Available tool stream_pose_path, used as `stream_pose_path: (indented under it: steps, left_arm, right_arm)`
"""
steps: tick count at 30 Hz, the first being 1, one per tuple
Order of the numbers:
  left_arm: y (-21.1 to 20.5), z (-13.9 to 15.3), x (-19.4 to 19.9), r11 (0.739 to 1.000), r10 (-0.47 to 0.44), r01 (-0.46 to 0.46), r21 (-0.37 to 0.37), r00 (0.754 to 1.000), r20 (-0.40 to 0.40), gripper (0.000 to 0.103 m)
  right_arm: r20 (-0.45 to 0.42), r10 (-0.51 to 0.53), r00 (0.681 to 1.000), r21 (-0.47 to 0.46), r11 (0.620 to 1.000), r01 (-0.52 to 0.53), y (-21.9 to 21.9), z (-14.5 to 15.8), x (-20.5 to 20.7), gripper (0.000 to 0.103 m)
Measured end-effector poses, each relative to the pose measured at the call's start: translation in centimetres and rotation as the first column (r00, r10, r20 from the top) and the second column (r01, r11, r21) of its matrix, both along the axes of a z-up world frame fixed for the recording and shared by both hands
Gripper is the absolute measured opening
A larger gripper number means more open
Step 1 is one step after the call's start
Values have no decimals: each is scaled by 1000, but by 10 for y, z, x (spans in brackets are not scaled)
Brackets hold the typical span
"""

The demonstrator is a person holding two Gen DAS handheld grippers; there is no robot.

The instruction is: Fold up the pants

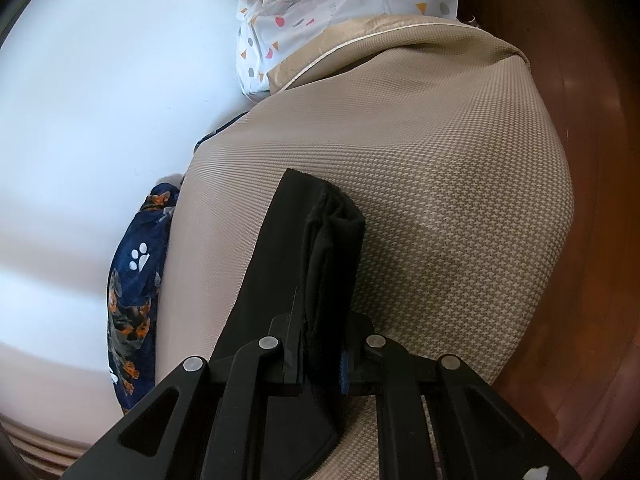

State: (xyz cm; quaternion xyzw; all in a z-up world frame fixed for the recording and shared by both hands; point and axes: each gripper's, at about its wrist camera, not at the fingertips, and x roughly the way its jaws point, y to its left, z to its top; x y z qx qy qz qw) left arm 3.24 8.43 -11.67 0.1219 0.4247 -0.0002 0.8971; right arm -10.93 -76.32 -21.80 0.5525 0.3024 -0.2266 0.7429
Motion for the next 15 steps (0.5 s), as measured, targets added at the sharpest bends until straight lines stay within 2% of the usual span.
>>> stream_pose_path:
  steps: [3, 6, 9, 13, 15]
  left_arm:
    - [12, 5, -1, 1000, 1, -1, -24, 1000, -16, 84]
    - [33, 10, -8, 991, -38, 26, -132, 995, -88, 84]
    - [53, 12, -20, 968, -75, 38, -248, 987, -145, 84]
    - [73, -6, -25, 894, -125, -12, -448, 954, -274, 75]
    - [75, -20, -23, 856, -141, -55, -515, 932, -334, 74]
  right_arm:
    - [4, 2, 1000, 5, 1000, -2, 1, 1, 1, 13]
    - [5, -2, 1000, 11, 1000, 2, 1, -1, 0, 13]
    - [3, -1, 1000, 12, 1000, 1, 0, -2, 0, 13]
    - [14, -5, 1000, 16, 1000, 5, 1, -5, 0, 13]
    - [18, -7, 1000, 19, 1000, 7, 2, -5, 0, 13]
